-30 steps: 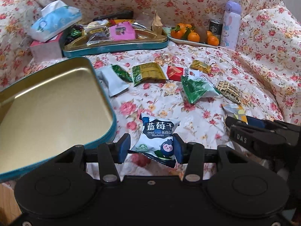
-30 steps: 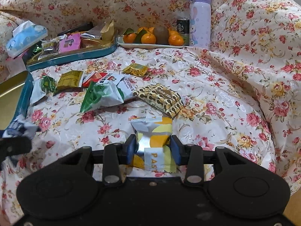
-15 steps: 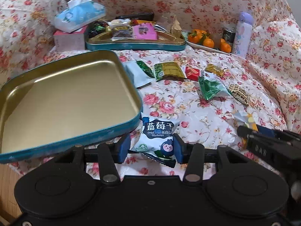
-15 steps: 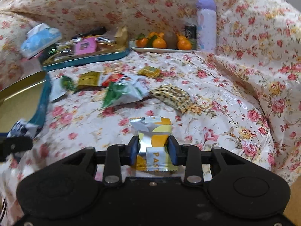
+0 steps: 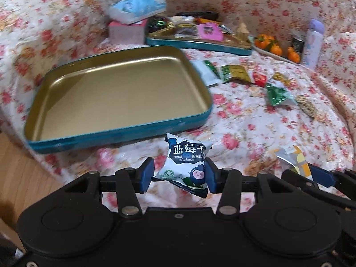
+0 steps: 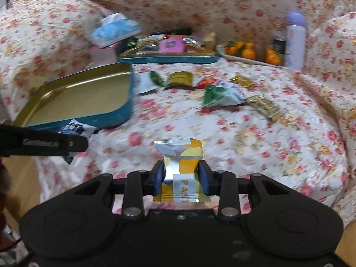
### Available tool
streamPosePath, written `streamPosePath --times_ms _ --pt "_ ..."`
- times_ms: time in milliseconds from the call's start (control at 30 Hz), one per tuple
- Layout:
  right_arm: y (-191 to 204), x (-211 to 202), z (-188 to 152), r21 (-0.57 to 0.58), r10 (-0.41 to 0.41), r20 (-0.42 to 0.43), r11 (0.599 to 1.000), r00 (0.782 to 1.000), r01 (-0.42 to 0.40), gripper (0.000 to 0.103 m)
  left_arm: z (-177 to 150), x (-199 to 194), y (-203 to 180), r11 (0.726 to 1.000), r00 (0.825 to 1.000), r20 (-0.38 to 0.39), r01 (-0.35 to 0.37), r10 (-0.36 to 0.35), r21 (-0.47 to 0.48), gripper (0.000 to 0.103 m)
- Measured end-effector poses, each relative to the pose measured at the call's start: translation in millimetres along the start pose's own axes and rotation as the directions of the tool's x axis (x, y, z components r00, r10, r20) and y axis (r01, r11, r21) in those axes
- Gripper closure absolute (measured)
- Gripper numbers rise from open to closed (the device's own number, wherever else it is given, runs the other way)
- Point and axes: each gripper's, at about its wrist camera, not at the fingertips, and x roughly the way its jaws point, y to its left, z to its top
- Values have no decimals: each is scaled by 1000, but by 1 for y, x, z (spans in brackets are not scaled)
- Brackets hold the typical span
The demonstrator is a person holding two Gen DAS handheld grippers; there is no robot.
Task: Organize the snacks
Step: 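Carry both packets over the tin tray and open both grippers to drop them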
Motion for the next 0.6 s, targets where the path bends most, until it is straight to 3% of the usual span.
streamPosePath --times_ms 133,367,600 --pt "14 -3 -7 -31 42 -14 999 999 -42 67 -8 -6 7 997 997 1 -71 71 -9 49" --pt "32 -8 -15 -62 121 -42 990 992 -123 67 -18 -14 23 990 991 -4 -132 132 -48 49" --pt "51 -6 0 -113 185 -20 976 983 -186 67 -5 -19 44 977 981 22 -190 193 -92 49"
